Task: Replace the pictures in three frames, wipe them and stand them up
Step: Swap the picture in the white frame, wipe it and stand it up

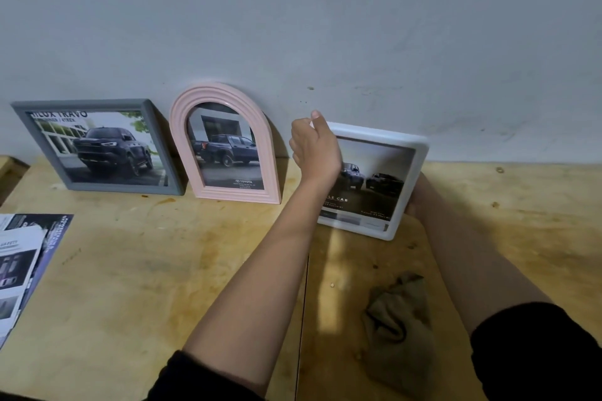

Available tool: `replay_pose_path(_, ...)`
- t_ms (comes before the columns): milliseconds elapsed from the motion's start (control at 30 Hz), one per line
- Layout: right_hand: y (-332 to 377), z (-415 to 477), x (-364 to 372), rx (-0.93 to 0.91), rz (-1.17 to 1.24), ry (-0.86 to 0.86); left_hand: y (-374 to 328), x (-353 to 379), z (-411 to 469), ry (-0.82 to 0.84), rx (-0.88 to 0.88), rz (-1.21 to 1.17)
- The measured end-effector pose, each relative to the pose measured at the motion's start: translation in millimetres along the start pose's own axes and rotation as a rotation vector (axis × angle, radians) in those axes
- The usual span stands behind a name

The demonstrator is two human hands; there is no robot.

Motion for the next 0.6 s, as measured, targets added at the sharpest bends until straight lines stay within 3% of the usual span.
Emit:
replay_pose_path(67,-1.1,1.4,-5.0,0.053,0.046,-0.004,3.6,-0.4,2.5,0.028,0.007,-0.051)
replay_pose_path(167,-6.1,-2.3,-16.3,-0.026,0.142,0.063,8.5,-1.6,1.0,0.107,0.007,-0.139)
replay_pose_path(300,-22.4,-32.5,-28.6,-0.146,0.161,-0.143,18.2,-11.6,-8.5,0.177,0.037,-0.141)
replay_pose_path(400,-42.0,-64.5,-37.7,-0.239,-0.134,-0.262,32.2,-16.2,-14.9,0.060,0.092,-0.110)
replay_pose_path(500,-76.8,-86.6,-54.7,-0.309,-0.347,-0.486,51.9,-21.9,-53.8,-0.113,0.149,-0.004)
replay_pose_path(533,-89.3,-93.4,-58.9,-0.304,-0.443,-0.563,62.9,-22.1,-73.2,-0.100,0.167,-0.003)
replay_pose_path(600,-115.4,-99.5,-68.9,-0.249,-0.653,-0.584,87.2,-16.4,-118.1,0.137,0.121,-0.028)
Point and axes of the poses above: each hand's wrist, its own z-axis towards the middle knuckle, its own x-axis out of the palm, y = z × x, the point moved 1 cm from there along z, towards the middle knuckle, and after that the axes turned 15 degrees about x, right-handed, at the moved point
